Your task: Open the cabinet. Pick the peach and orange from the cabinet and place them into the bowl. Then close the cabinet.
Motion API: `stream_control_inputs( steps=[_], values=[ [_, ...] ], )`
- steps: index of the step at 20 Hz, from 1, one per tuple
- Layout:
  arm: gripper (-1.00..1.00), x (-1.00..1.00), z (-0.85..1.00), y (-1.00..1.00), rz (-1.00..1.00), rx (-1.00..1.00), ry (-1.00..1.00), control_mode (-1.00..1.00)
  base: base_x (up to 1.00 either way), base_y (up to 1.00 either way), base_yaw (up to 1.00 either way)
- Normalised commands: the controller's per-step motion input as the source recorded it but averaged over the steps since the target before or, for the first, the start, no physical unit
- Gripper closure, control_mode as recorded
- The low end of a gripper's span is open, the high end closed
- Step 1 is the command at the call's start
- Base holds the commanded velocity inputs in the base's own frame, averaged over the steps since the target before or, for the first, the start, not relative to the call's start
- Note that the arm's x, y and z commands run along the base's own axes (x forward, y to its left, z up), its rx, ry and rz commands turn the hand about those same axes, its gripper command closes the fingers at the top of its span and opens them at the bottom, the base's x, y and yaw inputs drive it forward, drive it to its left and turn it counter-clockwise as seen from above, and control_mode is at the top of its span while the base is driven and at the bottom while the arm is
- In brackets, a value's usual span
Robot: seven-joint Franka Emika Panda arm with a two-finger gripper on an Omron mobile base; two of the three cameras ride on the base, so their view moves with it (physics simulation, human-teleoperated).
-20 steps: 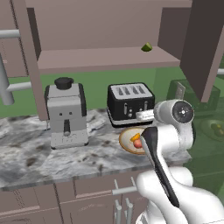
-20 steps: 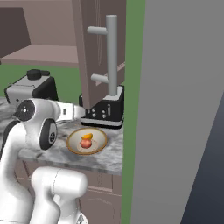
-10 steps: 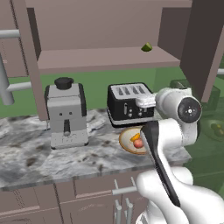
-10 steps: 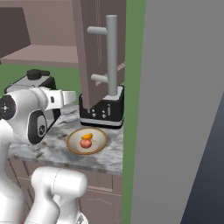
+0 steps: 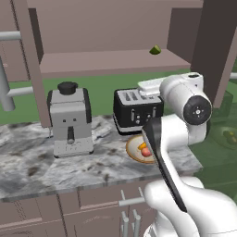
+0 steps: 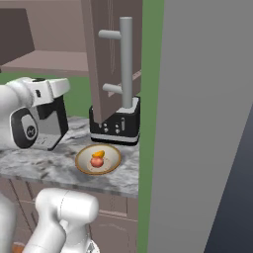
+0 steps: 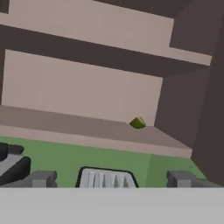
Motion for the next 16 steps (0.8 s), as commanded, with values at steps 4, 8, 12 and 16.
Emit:
stream_control_inputs(
  steps=[4, 8, 12, 16],
  values=[
    [-1.0, -0.47, 0.68, -0.02, 0.0, 0.0, -0.14, -1.0, 0.0, 0.0, 0.0],
    [-1.0, -0.72, 0.5, -0.37, 0.0, 0.11, -0.03, -1.0, 0.0, 0.0, 0.0],
    [-1.0, -0.48, 0.21, -0.28, -0.06, 0.1, 0.17, -1.0, 0.0, 0.0, 0.0],
    [-1.0, -0.07, 0.0, 0.03, 0.0, -0.03, 0.05, -1.0, 0.0, 0.0, 0.0]
  ],
)
